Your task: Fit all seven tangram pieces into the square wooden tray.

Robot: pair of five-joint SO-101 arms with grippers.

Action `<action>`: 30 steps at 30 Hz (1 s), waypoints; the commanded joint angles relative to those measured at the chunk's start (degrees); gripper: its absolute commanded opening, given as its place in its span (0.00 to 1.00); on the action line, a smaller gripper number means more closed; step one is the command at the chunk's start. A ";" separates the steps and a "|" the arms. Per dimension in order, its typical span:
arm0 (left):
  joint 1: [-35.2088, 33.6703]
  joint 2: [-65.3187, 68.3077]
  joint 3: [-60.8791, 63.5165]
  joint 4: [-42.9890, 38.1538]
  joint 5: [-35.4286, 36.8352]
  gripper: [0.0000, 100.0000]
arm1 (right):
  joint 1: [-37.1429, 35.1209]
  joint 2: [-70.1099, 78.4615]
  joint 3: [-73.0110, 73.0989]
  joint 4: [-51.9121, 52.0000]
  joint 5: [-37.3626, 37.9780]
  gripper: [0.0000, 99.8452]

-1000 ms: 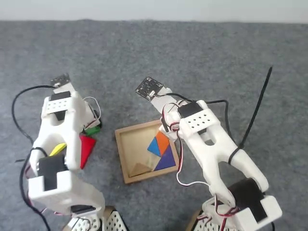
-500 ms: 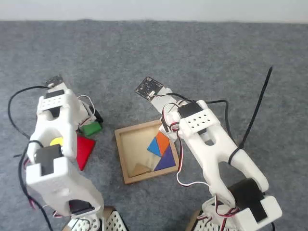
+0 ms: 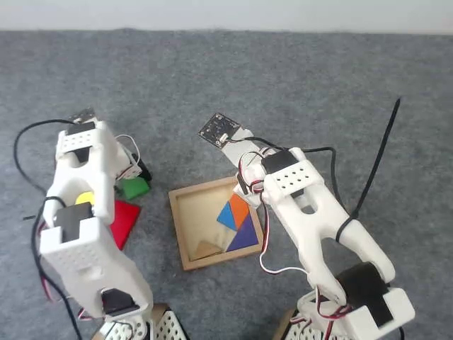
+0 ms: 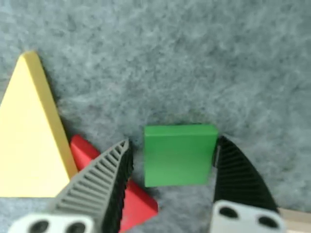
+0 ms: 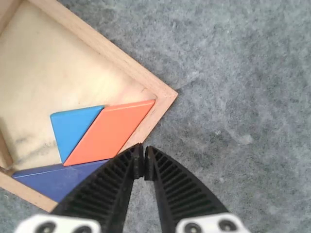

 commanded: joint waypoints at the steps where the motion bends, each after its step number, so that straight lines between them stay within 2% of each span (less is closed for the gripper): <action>1: 1.32 2.37 -1.71 2.55 0.18 0.24 | 0.92 -0.92 -0.18 -0.40 0.00 0.02; 13: 1.41 2.37 -2.42 2.37 -0.53 0.24 | 0.92 -0.66 -0.18 -0.66 -1.85 0.02; 24: 1.67 -8.62 -1.36 5.19 -1.23 0.24 | 0.92 -0.57 -0.18 -0.75 -1.93 0.02; 30: 1.85 -7.82 -1.36 5.10 -1.32 0.24 | 0.92 -0.57 -0.18 -0.75 -1.93 0.02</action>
